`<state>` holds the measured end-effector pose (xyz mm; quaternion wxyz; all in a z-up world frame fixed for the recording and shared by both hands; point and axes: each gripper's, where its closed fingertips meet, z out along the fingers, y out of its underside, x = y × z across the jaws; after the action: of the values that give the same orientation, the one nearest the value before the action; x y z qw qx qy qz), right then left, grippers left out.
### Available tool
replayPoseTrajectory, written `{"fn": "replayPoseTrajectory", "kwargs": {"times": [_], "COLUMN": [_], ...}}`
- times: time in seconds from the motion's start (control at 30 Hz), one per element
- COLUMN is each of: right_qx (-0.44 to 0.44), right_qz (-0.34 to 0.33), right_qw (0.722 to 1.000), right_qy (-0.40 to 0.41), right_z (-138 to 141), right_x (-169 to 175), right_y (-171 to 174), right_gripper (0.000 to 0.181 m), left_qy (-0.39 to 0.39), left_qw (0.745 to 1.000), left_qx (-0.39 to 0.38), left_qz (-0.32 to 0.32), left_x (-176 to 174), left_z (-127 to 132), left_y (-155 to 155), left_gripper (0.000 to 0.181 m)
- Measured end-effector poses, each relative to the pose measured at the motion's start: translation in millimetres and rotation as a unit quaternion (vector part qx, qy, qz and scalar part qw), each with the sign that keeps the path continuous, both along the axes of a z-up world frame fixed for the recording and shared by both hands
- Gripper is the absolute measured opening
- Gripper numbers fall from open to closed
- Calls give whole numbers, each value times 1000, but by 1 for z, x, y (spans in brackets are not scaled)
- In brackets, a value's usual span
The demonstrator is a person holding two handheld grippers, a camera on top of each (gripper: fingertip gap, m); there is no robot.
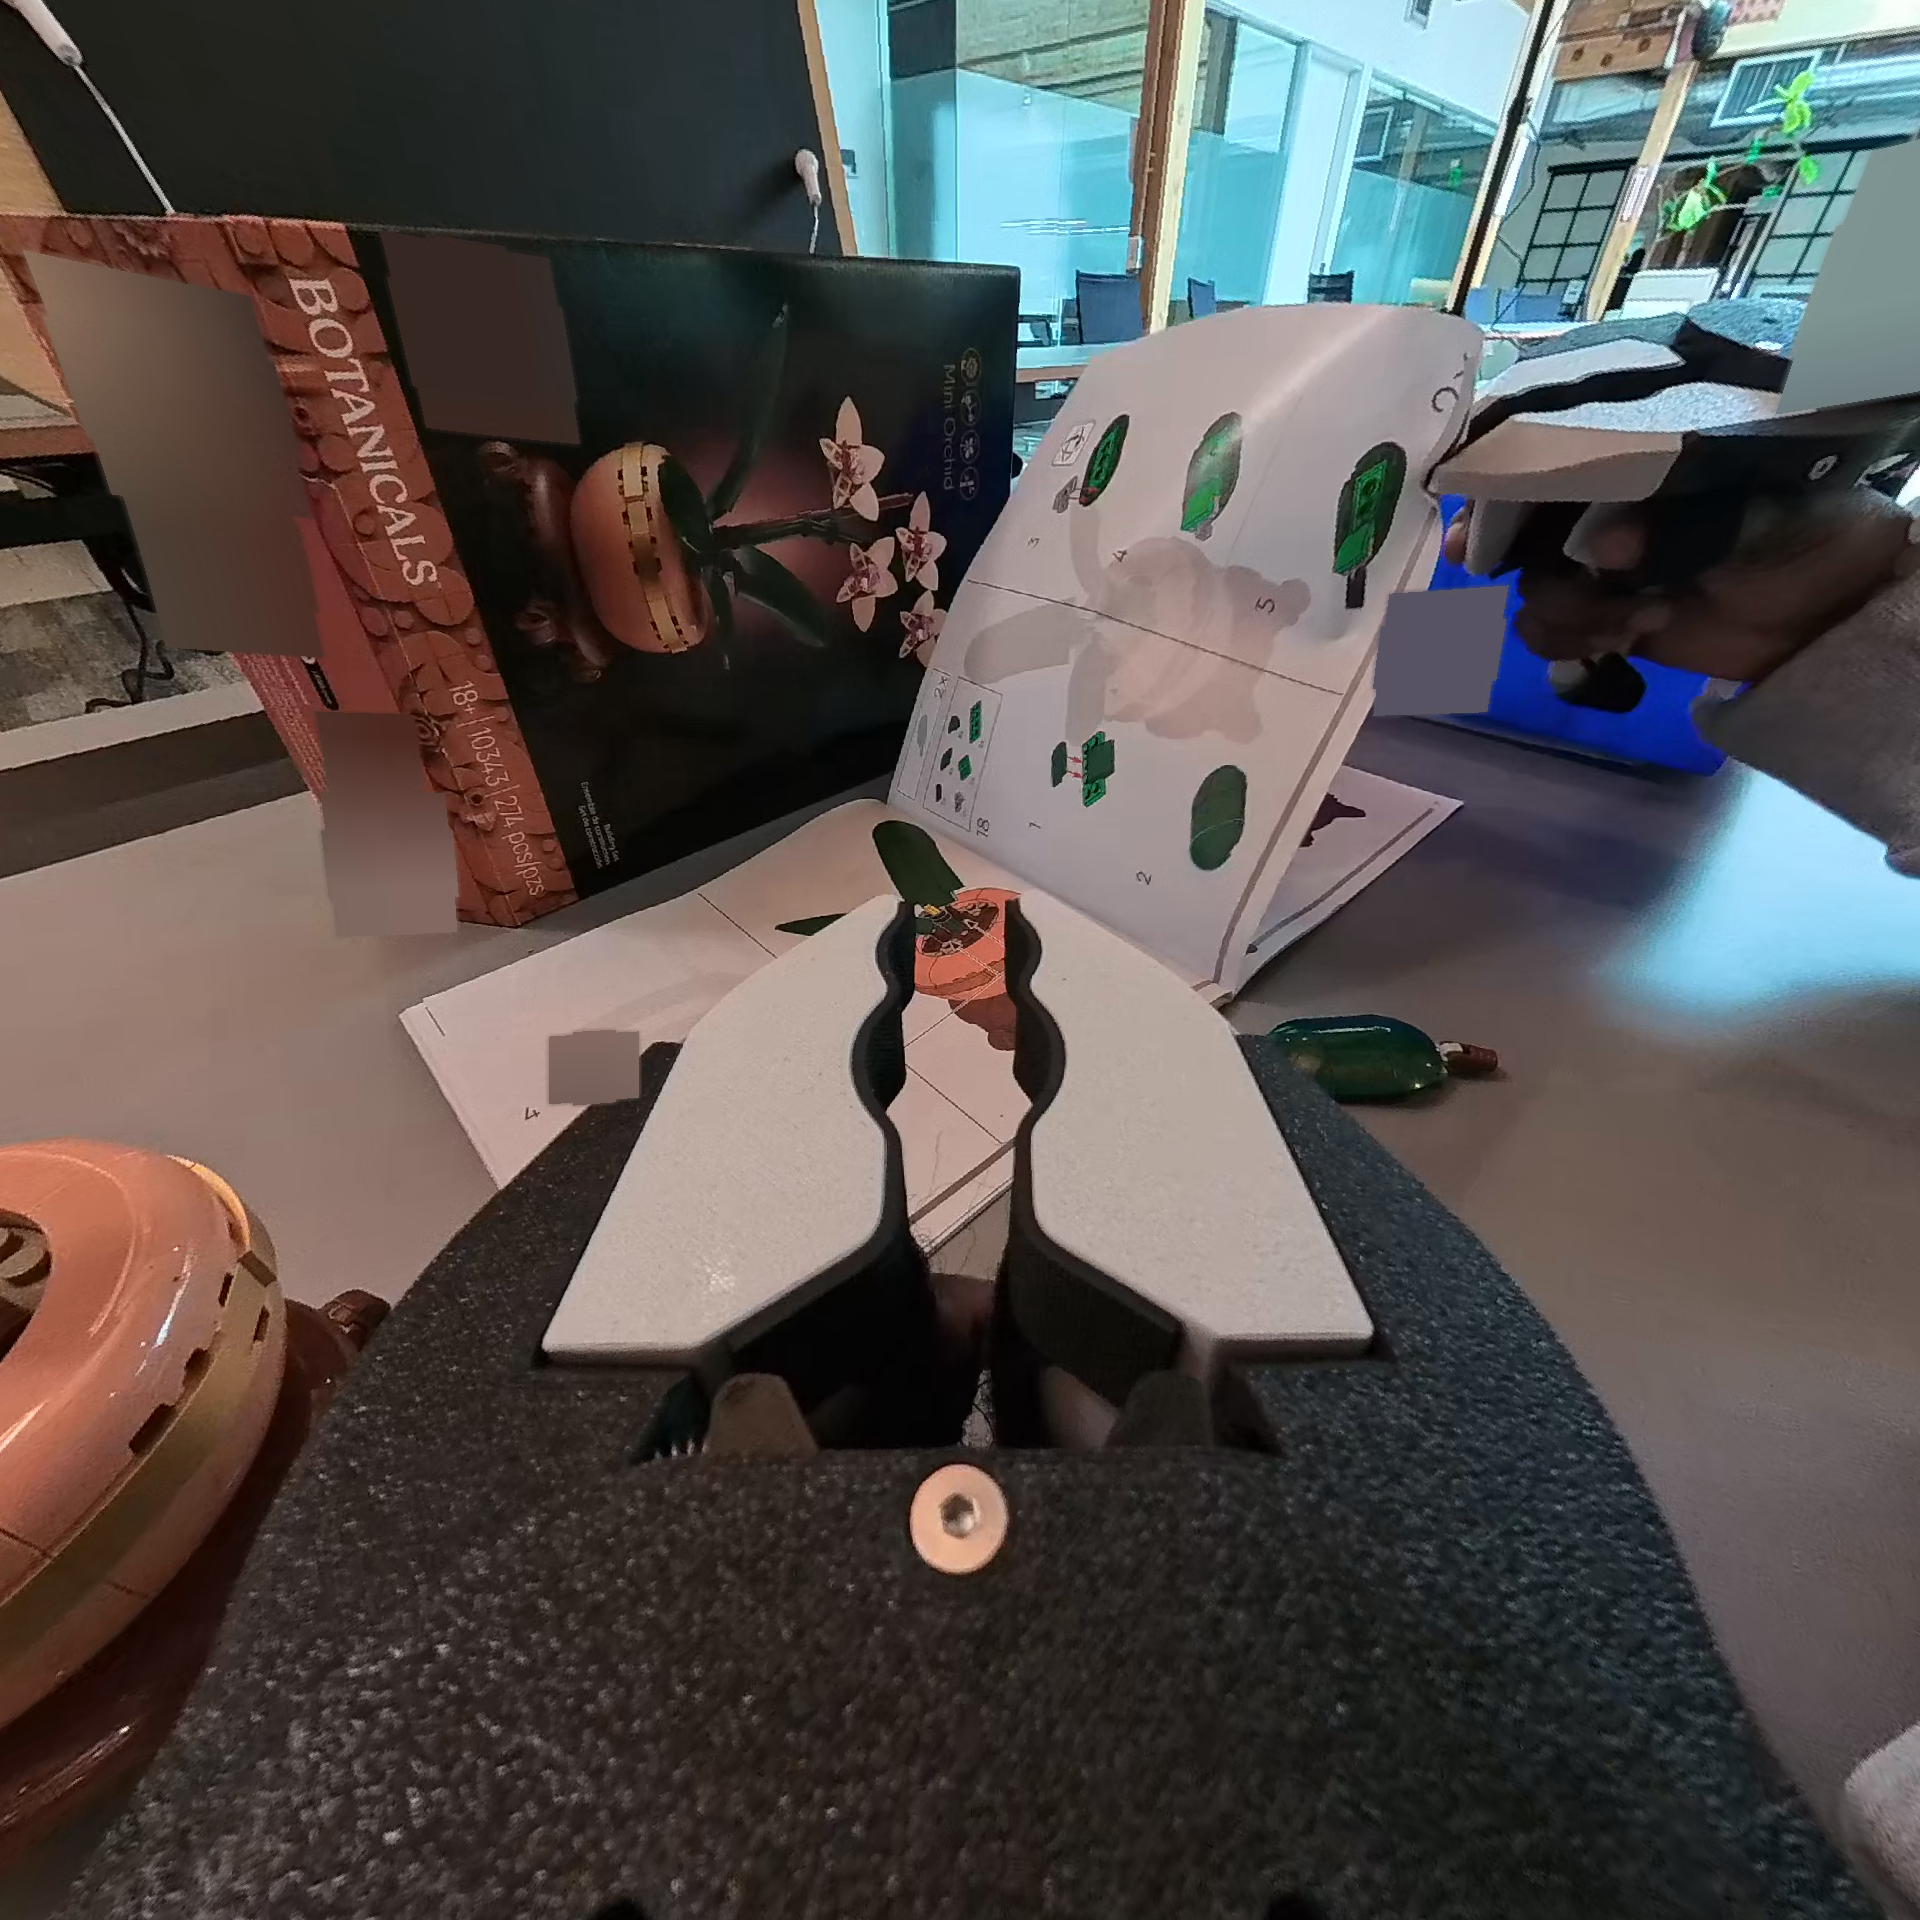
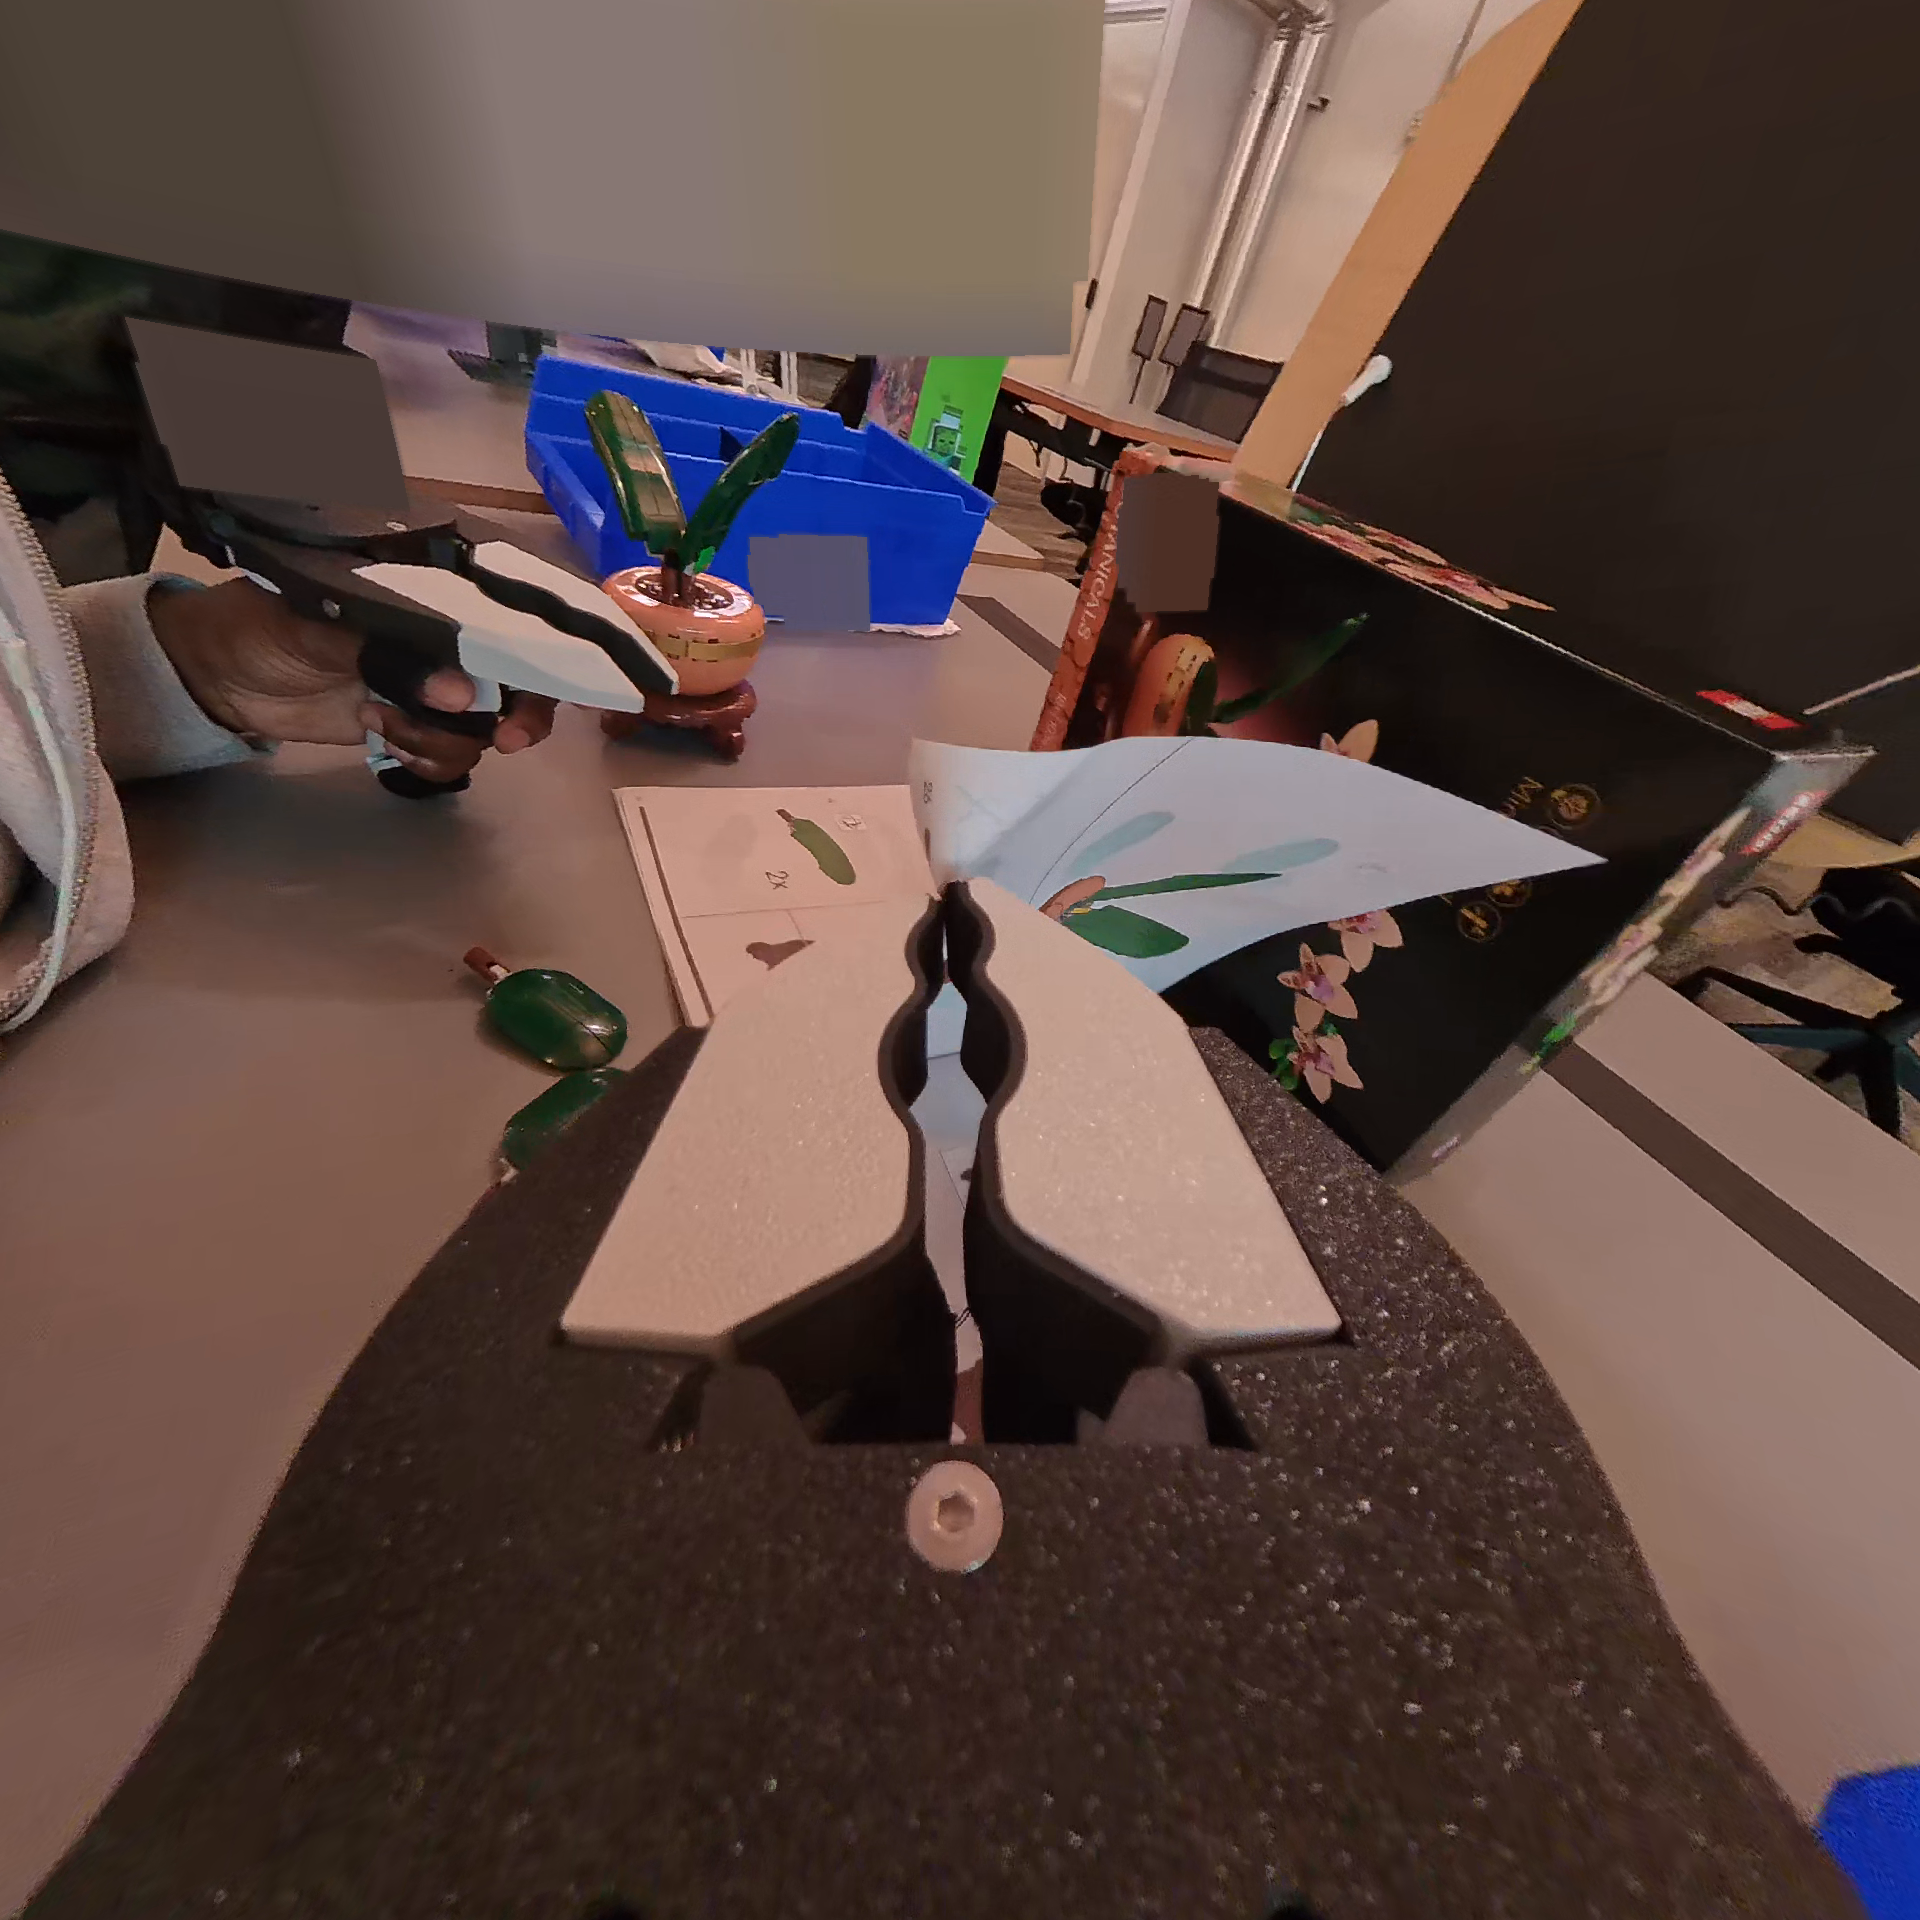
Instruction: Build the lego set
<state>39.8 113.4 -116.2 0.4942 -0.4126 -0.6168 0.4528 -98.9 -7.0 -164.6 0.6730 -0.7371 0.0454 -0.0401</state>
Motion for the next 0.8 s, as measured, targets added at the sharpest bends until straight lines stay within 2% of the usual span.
{"fn": "replayPoseTrajectory", "kwargs": {"times": [0.2,0.47,0.67,0.8], "right_qx": [6,2,4,5], "right_qz": [-19,-18,-7,-3], "right_qw": [1000,1000,1000,1000], "right_qy": [-9,-6,-3,-2], "right_z": [0,-1,2,2], "right_x": [5,4,-2,-4], "right_y": [9,7,0,-2], "right_gripper": [0,0,0,0], "left_qy": [-3,-46,-36,-50], "left_qw": [1000,999,999,998], "left_qx": [-2,-7,-10,-14], "left_qz": [6,20,10,25], "left_x": [-2,-11,-7,-13], "left_z": [0,-1,-2,-3], "left_y": [-1,-2,-2,-2], "left_gripper": [15,16,25,33]}}
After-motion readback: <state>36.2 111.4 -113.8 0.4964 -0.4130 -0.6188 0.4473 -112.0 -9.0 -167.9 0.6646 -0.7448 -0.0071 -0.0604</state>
